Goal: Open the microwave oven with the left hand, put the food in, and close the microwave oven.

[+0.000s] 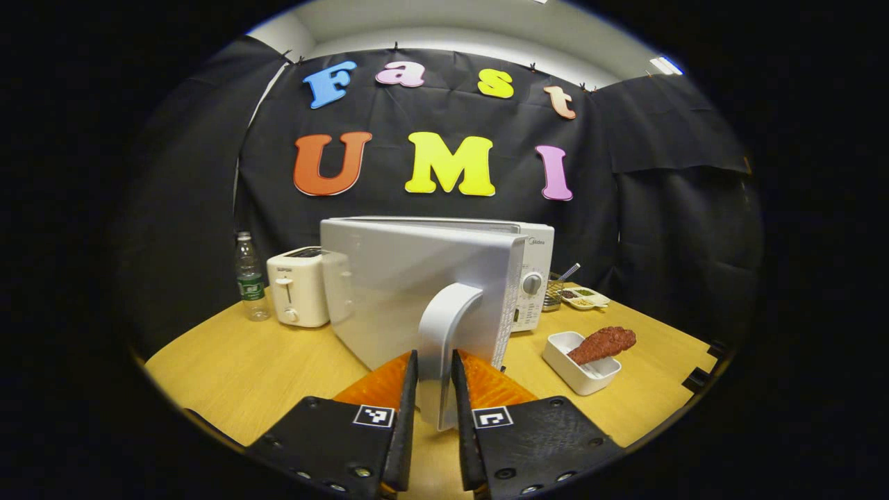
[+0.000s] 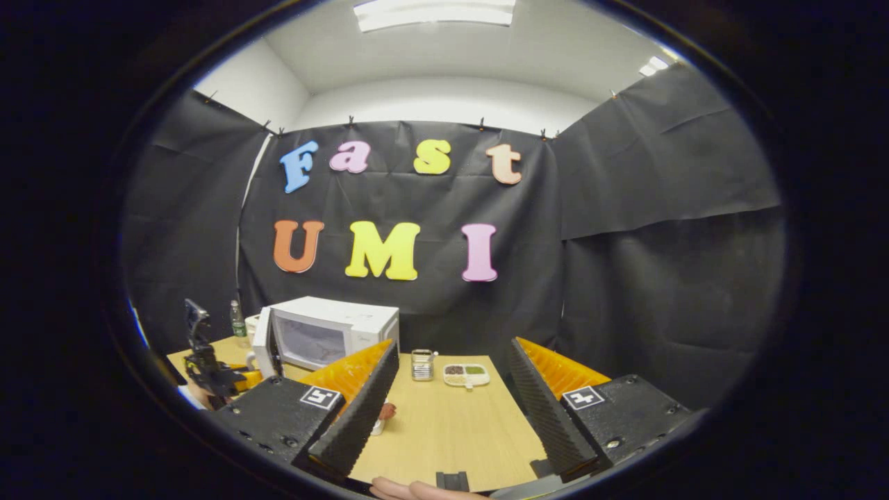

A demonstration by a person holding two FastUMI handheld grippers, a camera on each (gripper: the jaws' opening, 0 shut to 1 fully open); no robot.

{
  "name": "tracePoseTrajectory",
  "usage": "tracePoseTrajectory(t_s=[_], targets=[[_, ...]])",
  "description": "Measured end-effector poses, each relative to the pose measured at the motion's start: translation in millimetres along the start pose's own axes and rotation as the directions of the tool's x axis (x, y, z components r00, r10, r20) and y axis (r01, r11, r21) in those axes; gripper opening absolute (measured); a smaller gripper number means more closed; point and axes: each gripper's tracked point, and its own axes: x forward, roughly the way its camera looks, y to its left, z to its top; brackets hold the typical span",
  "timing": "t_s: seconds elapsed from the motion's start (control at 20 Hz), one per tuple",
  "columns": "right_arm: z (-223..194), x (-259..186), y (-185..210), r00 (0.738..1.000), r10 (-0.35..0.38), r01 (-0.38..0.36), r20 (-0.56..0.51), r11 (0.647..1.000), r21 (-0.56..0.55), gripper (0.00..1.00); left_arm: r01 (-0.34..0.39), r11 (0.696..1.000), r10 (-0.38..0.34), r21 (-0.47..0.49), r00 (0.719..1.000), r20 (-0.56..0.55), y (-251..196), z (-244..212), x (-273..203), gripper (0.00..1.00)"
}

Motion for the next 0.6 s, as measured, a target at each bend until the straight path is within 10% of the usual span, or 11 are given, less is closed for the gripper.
tracePoseTrajectory(t_s=[0.2, 0.6], targets=[[0, 3, 11, 1.0, 0.013, -0.013, -0.001, 1.0, 0.004, 1.0, -0.077, 0.997, 0.077, 0.022, 0.997, 0.002, 53, 3, -48, 0.93], [-10, 24, 39, 0.998, 0.048, -0.049, -0.036, 0.998, -0.026, 1.0, -0.15, 0.988, 0.149, 0.042, 0.989, 0.024, 74, 38, -102, 0.94]])
